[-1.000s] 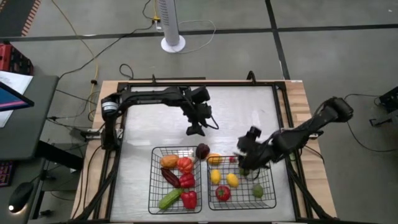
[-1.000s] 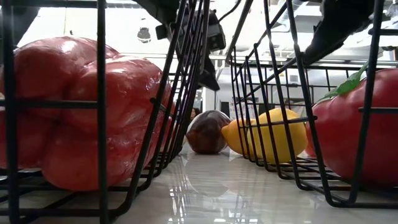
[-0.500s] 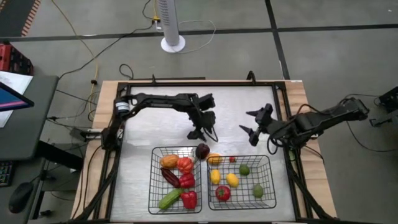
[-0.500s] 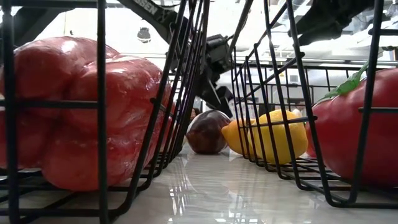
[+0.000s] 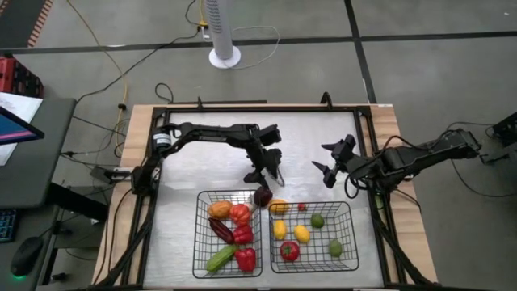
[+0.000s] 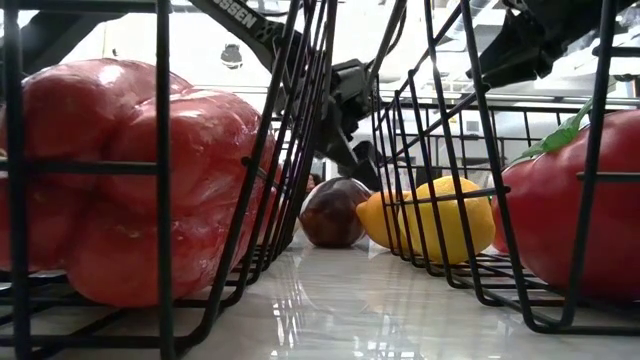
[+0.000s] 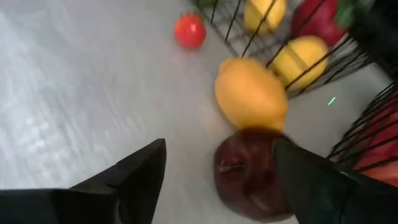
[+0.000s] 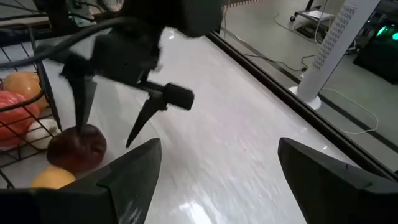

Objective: Sort produce into baskets
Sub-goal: Put the red apple into the right black wire basket

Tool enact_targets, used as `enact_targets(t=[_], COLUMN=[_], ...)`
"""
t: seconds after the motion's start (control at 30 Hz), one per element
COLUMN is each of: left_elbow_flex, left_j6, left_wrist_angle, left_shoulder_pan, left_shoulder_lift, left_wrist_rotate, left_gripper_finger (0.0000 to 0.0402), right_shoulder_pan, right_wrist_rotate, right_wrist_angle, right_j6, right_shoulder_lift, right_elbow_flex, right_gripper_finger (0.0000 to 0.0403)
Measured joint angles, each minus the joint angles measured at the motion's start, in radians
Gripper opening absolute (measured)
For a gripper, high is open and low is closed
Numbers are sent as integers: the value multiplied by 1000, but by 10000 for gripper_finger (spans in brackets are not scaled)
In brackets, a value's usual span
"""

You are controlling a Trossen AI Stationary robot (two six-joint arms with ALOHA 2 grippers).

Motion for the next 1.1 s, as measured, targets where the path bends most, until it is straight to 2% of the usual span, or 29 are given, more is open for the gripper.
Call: enact_targets(t=[0.07, 0.27, 0.57, 0.83, 0.93, 1.0, 1.07, 1.1], left_elbow_flex=[0, 0, 0, 25, 90, 140, 186, 204], left_j6=[25, 38, 52, 77, 79, 46, 14, 3], left_wrist_angle=[0, -19, -73, -65, -123, -177, -215, -234], left_shoulder_pan=[-17, -34, -40, -65, -39, -14, 9, 19], left_shoulder_lift=[0, 0, 0, -11, -13, -6, -6, -12], left_wrist_rotate=[-41, -44, -60, -296, -466, -542, -549, -505], left_gripper_finger=[298, 340, 346, 344, 338, 331, 323, 320], right_shoulder_pan=[0, 0, 0, 1, 1, 1, 1, 1], right_wrist_rotate=[0, -19, -19, -22, -25, -27, -40, -45], right_wrist_angle=[1, 10, 9, 9, 9, 9, 9, 9], right_j6=[1, 4, 4, 3, 3, 4, 7, 8], right_shoulder_lift=[0, 1, 1, 1, 1, 1, 1, 1], right_elbow_flex=[0, 0, 0, 0, 0, 0, 0, 0], right_gripper_finger=[349, 349, 349, 349, 349, 349, 349, 349])
